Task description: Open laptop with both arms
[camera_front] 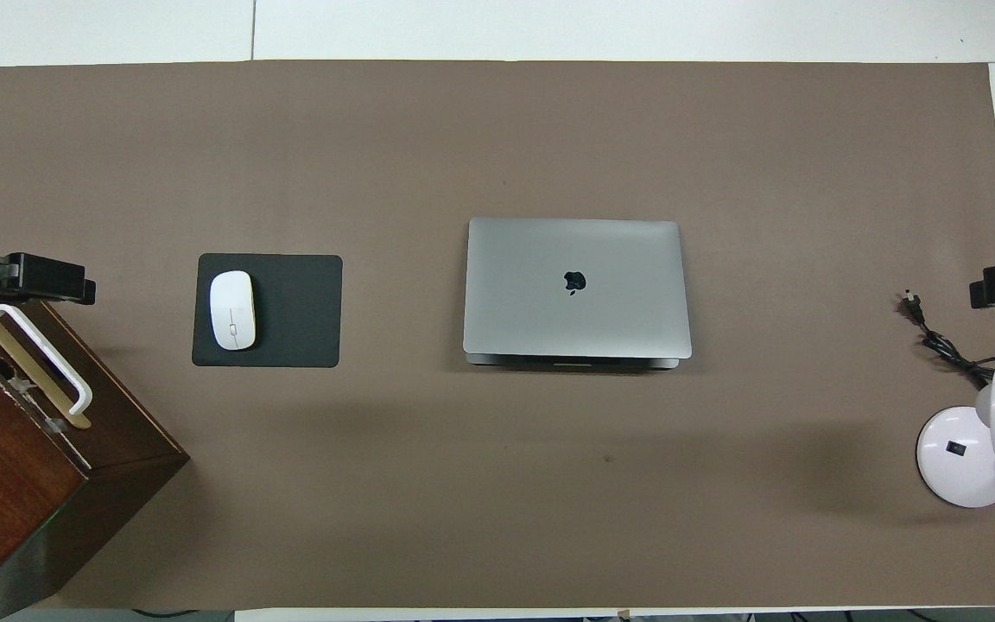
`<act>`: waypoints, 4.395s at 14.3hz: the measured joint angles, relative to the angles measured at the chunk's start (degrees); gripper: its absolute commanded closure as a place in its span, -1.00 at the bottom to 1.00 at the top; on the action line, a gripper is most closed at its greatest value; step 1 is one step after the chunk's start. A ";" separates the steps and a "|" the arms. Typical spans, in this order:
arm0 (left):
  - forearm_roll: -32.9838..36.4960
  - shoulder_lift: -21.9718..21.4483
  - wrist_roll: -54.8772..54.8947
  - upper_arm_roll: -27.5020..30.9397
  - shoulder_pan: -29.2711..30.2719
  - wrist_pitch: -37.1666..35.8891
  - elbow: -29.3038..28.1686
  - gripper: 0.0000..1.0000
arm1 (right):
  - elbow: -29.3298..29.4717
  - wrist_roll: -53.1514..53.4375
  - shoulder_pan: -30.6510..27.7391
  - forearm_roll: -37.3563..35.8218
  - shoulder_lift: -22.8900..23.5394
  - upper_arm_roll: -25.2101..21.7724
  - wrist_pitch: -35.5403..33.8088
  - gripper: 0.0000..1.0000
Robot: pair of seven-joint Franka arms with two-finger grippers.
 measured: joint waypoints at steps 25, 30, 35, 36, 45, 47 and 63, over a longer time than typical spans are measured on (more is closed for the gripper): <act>0.01 0.00 -0.12 0.10 0.05 0.36 0.04 -1.00 | -14.28 0.02 -0.02 1.45 -1.13 -0.55 16.42 -0.90; 0.01 0.00 -0.13 0.10 0.05 0.39 0.05 -1.00 | -18.87 0.06 0.01 1.49 -1.10 -0.18 22.06 -0.67; 0.01 0.00 -0.13 0.10 0.05 0.41 0.05 -1.00 | -20.91 3.03 1.75 1.56 -1.14 0.04 25.88 -0.64; 0.01 0.00 -0.13 0.10 0.05 0.41 0.05 -1.00 | -21.68 3.68 2.06 1.84 -1.15 0.07 26.95 -0.65; 0.01 -0.01 -0.38 0.11 0.06 0.45 0.05 -0.12 | -34.11 18.27 5.23 21.78 -6.26 0.12 37.75 -0.81; 0.01 -0.01 -2.29 0.15 0.14 0.50 0.05 0.89 | -39.90 22.41 8.01 27.13 -8.86 0.17 43.05 -0.81; -4.44 -0.05 -4.29 -0.22 1.18 12.97 -2.84 1.00 | -59.19 43.40 30.70 41.97 -9.37 0.37 74.88 -0.83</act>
